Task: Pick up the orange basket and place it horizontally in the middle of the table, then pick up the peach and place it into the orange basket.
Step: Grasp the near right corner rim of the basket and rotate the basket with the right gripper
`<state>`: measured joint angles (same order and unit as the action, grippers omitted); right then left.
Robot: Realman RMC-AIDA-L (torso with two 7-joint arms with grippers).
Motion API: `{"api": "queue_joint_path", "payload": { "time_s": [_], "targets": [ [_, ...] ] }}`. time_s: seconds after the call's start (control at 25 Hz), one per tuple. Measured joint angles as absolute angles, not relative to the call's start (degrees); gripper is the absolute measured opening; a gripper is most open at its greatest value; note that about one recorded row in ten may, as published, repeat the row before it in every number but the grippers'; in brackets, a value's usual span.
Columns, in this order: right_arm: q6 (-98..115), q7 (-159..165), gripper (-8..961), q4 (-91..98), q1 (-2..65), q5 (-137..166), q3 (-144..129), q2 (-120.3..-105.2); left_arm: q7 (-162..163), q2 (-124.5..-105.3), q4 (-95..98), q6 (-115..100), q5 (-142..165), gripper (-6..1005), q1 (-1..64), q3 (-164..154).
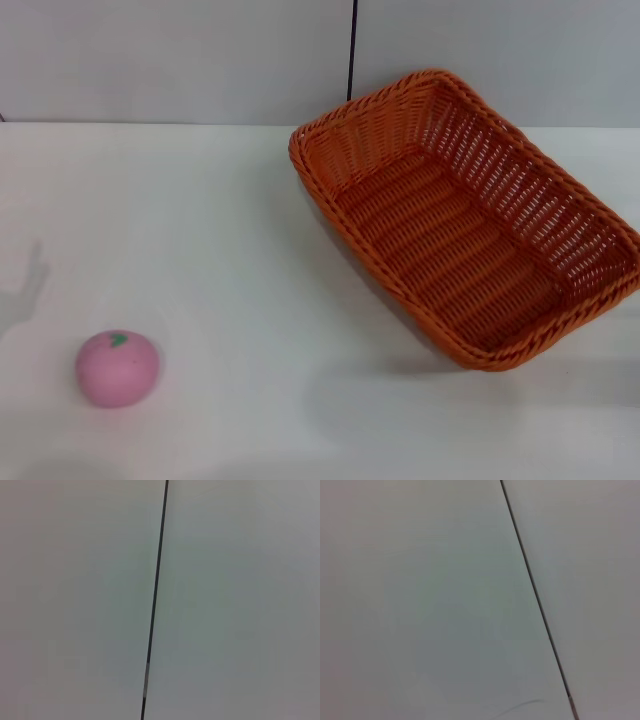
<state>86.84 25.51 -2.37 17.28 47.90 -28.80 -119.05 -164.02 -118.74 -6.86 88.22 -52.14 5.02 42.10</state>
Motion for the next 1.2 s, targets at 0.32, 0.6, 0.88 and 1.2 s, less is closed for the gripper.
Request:
{"api": "queue_joint_path", "payload": {
  "time_s": [0.32,0.6,0.88,1.2],
  "targets": [
    [86.8,25.6,740,-2.4,17.1,48.1,-29.1,-119.00,-164.0,-118.74,-6.9,88.3,-51.9,811,4.9,42.1],
    [86.9,27.8,739,-1.0,16.0,49.5,-30.0,-118.68,-164.0,-118.74,-6.9,88.3,-51.9,811,4.9,42.1],
    [85.9,50.0,738,18.9,10.6,65.4,-31.9,-118.51,-164.0,-118.71,-6.8,88.3,-51.9,811,4.5,42.1],
    [86.1,91.3,736,46.8,12.9,93.2,-30.6,-115.48,-164.0,-118.65,-6.9,88.3,-51.9,811,4.4,42.1]
  ]
}}
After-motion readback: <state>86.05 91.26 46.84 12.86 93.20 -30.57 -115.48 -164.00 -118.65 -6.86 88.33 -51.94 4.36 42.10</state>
